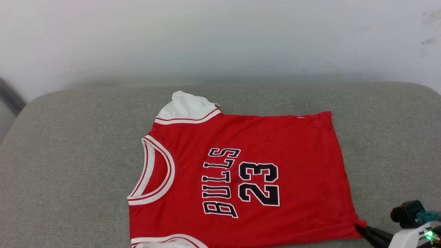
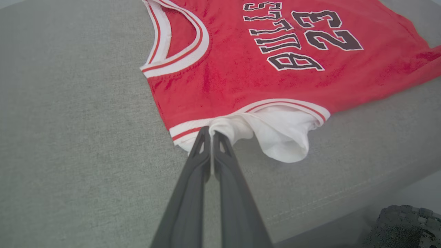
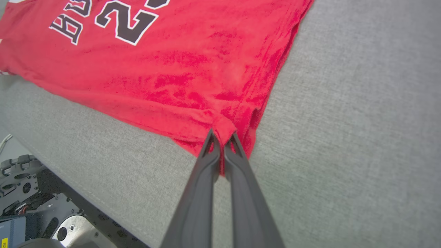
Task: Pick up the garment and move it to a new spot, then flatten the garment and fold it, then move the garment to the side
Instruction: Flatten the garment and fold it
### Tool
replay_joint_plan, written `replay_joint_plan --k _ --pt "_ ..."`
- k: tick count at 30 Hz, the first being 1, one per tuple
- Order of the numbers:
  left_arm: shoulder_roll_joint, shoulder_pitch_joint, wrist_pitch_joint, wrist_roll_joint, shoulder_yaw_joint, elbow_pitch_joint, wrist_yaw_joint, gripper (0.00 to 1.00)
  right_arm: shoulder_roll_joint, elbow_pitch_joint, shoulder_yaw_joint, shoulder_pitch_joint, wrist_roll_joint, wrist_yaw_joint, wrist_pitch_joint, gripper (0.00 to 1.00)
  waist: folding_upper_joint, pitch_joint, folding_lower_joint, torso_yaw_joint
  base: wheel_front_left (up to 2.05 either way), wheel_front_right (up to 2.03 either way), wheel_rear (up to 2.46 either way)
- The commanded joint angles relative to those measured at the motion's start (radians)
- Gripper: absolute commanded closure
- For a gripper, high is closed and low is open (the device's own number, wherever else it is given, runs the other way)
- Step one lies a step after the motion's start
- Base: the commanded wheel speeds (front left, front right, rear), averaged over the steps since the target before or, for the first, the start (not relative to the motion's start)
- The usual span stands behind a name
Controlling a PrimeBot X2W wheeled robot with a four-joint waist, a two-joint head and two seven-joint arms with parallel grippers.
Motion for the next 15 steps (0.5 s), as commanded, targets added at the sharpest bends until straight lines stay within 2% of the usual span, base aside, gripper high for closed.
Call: replay_joint_plan --k 1,9,15 --pt "0.004 -0.040 0.008 0.014 0.008 0.002 -0.009 1.00 0.007 -0.019 -0.032 0.002 -0.017 -0.001 0.014 1.00 0.0000 0.010 0.0002 0.001 0.00 0.00 0.00" --pt "0.009 -0.200 0.019 0.045 0.054 0.003 -0.029 1.00 0.038 -0.116 -0.175 -0.015 -0.085 -0.001 0.096 1.00 0.0000 0.062 0.0002 -0.013 0.00 0.00 0.00" --pt "0.011 -0.332 0.045 0.076 0.063 0.048 -0.076 1.00 0.060 -0.177 -0.263 -0.038 -0.133 -0.001 0.163 1.00 0.0000 0.128 0.0002 -0.025 0.00 0.00 0.00"
